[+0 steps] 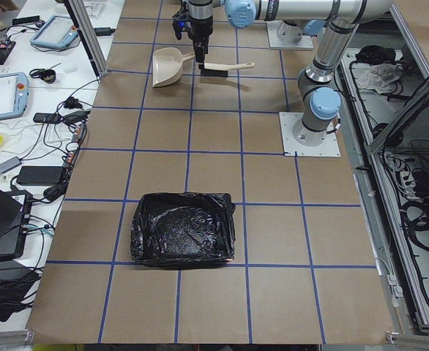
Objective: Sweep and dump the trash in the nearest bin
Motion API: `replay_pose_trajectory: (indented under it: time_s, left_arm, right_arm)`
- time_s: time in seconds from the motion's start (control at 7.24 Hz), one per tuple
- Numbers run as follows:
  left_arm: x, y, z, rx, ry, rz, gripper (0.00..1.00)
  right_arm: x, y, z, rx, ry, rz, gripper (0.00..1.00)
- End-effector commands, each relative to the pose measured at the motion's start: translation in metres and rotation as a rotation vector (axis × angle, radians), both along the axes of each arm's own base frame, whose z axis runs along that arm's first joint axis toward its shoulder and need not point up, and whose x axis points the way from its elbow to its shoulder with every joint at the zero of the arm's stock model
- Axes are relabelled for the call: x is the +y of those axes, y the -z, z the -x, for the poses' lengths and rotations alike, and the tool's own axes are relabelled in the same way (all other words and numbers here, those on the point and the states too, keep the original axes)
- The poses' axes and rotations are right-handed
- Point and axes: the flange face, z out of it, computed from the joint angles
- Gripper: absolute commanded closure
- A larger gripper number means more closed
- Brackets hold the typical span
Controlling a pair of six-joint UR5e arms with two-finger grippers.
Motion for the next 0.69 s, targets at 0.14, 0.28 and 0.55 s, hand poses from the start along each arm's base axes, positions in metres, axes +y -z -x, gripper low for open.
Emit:
replay_pose_trajectory:
  time_s: [0.14, 0.28, 0.55]
  left_arm:
    - [0.0000, 0.0000, 0.0000, 0.000, 0.001, 0.000, 0.00]
    - [0.0000, 0.0000, 0.0000, 0.000, 0.001, 0.000, 0.00]
    - [0.0000, 0.0000, 0.0000, 0.000, 0.001, 0.000, 0.00]
  right_arm:
    - [-0.0011, 0.0000, 0.0000, -0.001, 0.000, 0.007, 1.00]
    - [-0.0014, -0.0003, -0.0001, -0.003, -0.002, 0.010, 1.00]
    - [-0.0014, 0.0001, 0.0002, 0.000, 0.000, 0.012, 0.98]
